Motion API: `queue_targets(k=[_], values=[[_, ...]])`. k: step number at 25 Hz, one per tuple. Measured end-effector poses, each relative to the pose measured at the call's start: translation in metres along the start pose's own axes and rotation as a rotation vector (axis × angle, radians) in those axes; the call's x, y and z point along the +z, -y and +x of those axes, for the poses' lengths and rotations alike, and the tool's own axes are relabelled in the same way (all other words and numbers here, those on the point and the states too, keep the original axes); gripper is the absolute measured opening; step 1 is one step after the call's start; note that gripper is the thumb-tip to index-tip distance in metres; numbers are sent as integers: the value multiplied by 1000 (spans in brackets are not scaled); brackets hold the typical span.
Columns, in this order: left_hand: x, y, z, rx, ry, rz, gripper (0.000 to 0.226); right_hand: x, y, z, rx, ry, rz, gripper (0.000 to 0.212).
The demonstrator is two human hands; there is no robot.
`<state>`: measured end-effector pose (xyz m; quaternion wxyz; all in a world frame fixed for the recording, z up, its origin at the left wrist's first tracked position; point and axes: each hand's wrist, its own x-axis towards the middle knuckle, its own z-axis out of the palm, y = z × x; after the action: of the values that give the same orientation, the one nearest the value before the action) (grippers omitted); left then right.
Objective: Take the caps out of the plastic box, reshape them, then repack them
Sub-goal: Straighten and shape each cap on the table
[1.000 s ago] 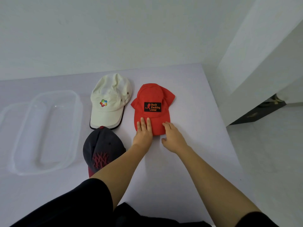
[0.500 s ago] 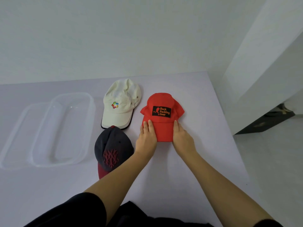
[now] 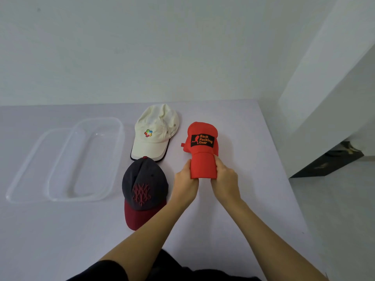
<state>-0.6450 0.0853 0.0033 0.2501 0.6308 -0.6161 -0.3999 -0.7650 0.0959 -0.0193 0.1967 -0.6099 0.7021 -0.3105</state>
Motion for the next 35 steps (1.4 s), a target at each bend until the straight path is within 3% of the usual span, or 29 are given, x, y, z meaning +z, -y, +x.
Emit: queue_targets(k=[5,6,10,13,15,17,18,19,22,24,26,28,32,35], values=[[-23,13,6,178,4,431,56,-19,-11,-7,-92,120,-188,61],[-22,11,2,171,-21,377,57,-20,-6,-8,-82,105,-161,60],[-5,-14,-18,14,-106,-193,42,-16,25,-15,51,-67,131,49],[-6,-16,-19,45,-100,-227,46,-24,22,-14,-38,-112,71,50],[-20,-5,-14,172,17,27,55,-32,4,-10,-134,-90,-85,55],[-38,12,-3,258,286,285,77,-39,-18,-7,-219,-45,-252,64],[-47,18,1,251,402,312,85,-39,-27,-9,-267,-50,-316,72],[-56,21,5,223,413,242,88,-38,-34,-13,-307,-72,-363,80],[-79,4,23,107,93,-236,70,-32,-34,-25,-369,-81,-373,106],[-87,-15,32,103,118,-356,58,-26,-25,-32,-403,-67,-310,113],[-87,-28,35,131,214,-316,47,-21,-18,-35,-445,-93,-250,111],[-84,-34,37,136,189,-267,36,-16,-14,-38,-467,-124,-210,108],[-84,-35,43,144,130,-249,68,-14,-12,-42,-434,-86,-205,110],[-88,-35,45,155,16,-272,57,-27,-16,-31,-253,-76,-187,92]])
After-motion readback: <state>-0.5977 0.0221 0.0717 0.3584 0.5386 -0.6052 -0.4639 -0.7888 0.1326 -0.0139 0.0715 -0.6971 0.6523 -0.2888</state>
